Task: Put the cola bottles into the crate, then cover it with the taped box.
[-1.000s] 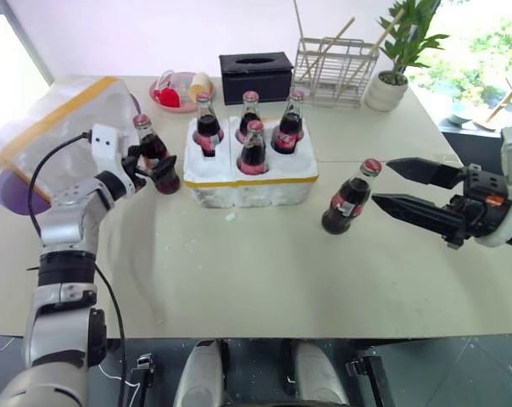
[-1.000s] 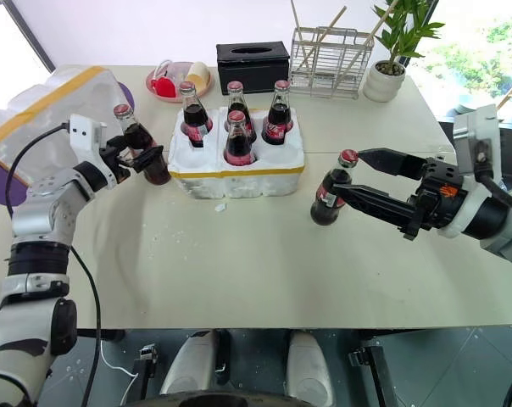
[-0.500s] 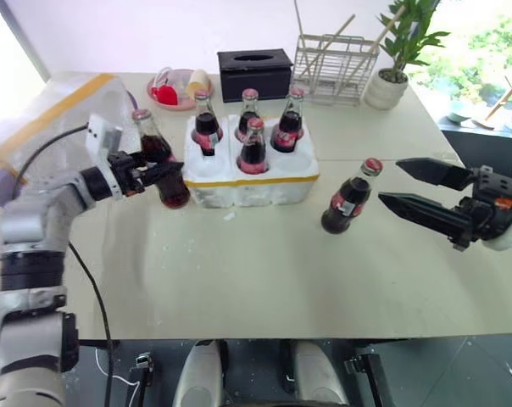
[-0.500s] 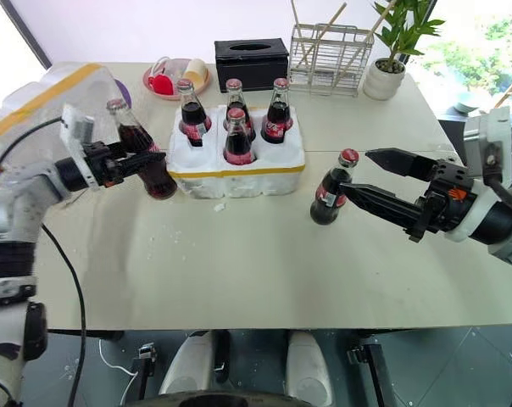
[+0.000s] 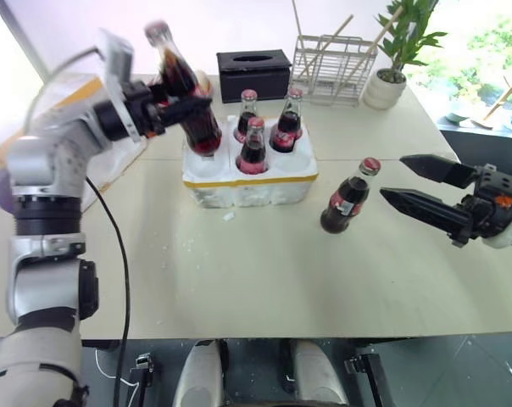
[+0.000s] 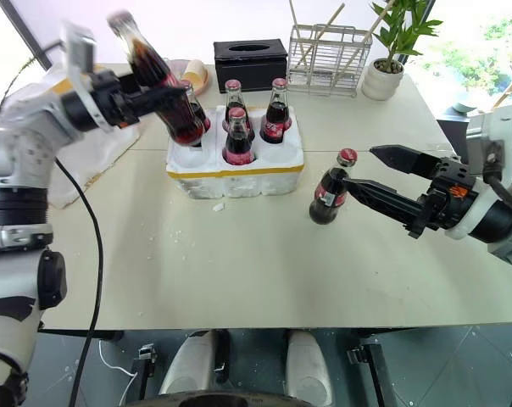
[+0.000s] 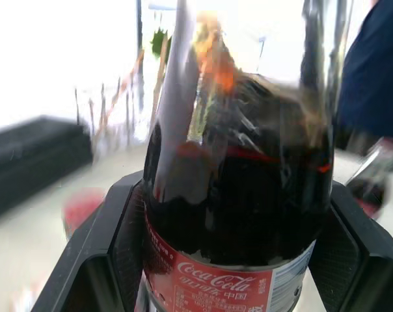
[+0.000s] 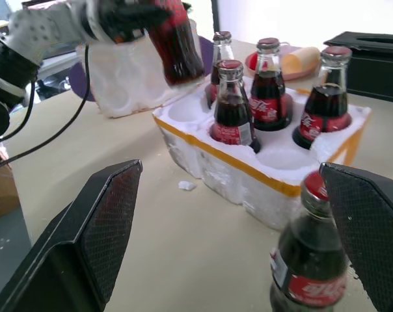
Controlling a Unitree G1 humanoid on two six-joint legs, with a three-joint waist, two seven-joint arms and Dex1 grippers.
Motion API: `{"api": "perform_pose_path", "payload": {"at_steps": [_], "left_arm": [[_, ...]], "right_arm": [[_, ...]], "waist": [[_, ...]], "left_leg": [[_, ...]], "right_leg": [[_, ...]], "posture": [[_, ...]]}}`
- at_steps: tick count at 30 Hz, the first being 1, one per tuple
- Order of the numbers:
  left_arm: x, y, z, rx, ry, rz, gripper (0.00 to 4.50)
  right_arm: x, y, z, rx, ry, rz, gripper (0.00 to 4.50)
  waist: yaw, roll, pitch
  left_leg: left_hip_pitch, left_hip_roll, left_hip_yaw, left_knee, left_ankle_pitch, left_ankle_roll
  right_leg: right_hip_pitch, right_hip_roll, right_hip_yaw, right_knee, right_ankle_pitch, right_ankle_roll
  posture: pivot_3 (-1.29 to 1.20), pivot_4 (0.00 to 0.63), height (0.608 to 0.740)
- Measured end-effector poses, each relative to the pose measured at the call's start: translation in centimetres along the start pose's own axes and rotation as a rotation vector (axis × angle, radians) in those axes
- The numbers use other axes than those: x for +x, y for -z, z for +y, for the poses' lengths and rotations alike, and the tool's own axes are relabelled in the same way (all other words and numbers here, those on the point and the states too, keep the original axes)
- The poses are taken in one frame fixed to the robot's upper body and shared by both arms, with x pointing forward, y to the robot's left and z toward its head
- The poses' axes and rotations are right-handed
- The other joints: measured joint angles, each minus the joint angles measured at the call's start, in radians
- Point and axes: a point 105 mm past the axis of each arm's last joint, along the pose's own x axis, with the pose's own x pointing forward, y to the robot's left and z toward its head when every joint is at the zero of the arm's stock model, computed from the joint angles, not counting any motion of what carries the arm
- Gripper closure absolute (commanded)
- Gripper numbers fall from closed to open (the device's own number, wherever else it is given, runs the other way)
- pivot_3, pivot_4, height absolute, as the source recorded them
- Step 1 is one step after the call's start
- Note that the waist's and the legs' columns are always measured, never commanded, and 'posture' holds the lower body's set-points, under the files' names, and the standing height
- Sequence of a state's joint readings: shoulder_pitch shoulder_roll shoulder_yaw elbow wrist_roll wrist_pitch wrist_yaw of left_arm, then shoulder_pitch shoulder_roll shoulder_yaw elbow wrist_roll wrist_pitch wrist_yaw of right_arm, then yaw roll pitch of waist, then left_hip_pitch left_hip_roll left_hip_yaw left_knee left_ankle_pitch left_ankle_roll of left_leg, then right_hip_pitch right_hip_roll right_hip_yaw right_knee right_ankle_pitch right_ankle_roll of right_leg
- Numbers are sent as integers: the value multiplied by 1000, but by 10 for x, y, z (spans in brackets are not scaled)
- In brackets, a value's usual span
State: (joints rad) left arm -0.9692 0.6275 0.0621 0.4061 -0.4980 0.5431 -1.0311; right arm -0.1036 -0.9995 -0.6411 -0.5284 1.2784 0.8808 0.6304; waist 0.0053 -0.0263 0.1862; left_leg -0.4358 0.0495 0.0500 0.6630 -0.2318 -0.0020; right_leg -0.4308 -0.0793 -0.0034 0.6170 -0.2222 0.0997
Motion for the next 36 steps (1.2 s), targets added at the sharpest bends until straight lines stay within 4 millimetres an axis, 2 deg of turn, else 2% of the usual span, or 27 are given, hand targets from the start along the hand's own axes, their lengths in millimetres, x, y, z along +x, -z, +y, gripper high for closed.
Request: {"api": "perform_pose_path", "payload": {"at_steps": [3, 10, 12, 13, 14, 17, 21, 24, 27, 29, 32, 34, 36], "left_arm": [[2, 20, 1, 4, 9, 74, 1819], [9, 46, -1, 88, 5, 163, 1819], [16, 64, -1, 83, -22, 203, 751], [19, 72, 0, 86, -40, 221, 391], [20, 73, 1, 104, -52, 219, 10], [18, 74, 1, 144, -66, 227, 10], [8, 65, -9, 71, -20, 179, 10], [-7, 41, -15, -3, 17, 108, 10], [-40, -1, -48, -74, 173, 2, 10], [-45, -14, -70, -54, 255, -16, 10], [-43, 1, -93, -19, 311, 55, 10], [-40, 20, -99, -28, 314, 119, 10], [-35, 27, -100, -36, 305, 130, 10]], "right_arm": [[-1, 4, -1, 15, 14, 2, 0], [-2, 7, -4, 7, 42, 1, 0], [-3, 10, -7, 1, 63, 13, 0], [-3, 11, -8, -3, 73, 19, 0], [-4, 13, -10, -8, 83, 30, 0], [-7, 26, -10, -1, 90, 79, 0], [-13, 35, -12, 12, 114, 109, 0], [-21, 38, -18, 19, 169, 109, 0], [-29, 60, -25, 65, 262, 119, 0], [-26, 70, -27, 112, 291, 98, 0], [-13, 82, -29, 132, 319, 69, 0], [-6, 91, -30, 144, 337, 62, 0], [0, 97, -32, 152, 340, 59, 0]], "waist": [[3, 0, 0], [8, 0, 0], [9, 0, 0], [8, 0, 0], [8, 0, 0], [9, 2, -2], [7, 2, -2], [5, 2, -2], [1, 2, -2], [3, 3, -2], [7, 4, -3], [7, 4, -3], [7, 4, -3]], "left_leg": [[-3, 0, 0, 0, 0, 0], [-4, 0, 0, 3, 0, 0], [-4, 0, 0, 3, 0, 0], [-4, 0, 0, 3, 0, 0], [-4, 0, -1, 3, 0, 0], [-2, -1, -1, 3, 0, 0], [-2, 0, -1, 3, 0, 0], [-2, 0, -1, 3, 0, 0], [-1, 1, -2, 2, 0, 0], [0, 0, -2, 2, 0, 0], [9, 0, 0, 2, 0, 0], [9, 0, 0, 2, 0, 0], [9, 0, 0, 2, 0, 0]], "right_leg": [[-3, 0, 0, 1, 1, 2], [-3, -1, 0, 1, -1, -1], [-3, -1, 0, 1, -1, -1], [-3, -1, 0, 1, -1, -1], [-3, -1, 0, 1, 0, 0], [-1, -1, 0, 1, -1, -1], [0, -1, 0, 1, -1, -1], [-1, 0, 0, 2, 0, 0], [-1, 0, 0, 2, 0, 1], [1, 0, 0, 3, -1, -1], [9, -1, 1, 1, -2, -2], [9, -1, 1, 1, -2, -2], [8, -1, 1, 1, -2, -2]], "posture": [[0, 150, 740], [0, 150, 740], [0, 150, 740], [0, 150, 740], [0, 150, 740], [0, 150, 740], [0, 150, 740], [0, 150, 740], [0, 150, 740], [0, 150, 740], [0, 150, 740], [0, 150, 740], [0, 150, 740]]}}
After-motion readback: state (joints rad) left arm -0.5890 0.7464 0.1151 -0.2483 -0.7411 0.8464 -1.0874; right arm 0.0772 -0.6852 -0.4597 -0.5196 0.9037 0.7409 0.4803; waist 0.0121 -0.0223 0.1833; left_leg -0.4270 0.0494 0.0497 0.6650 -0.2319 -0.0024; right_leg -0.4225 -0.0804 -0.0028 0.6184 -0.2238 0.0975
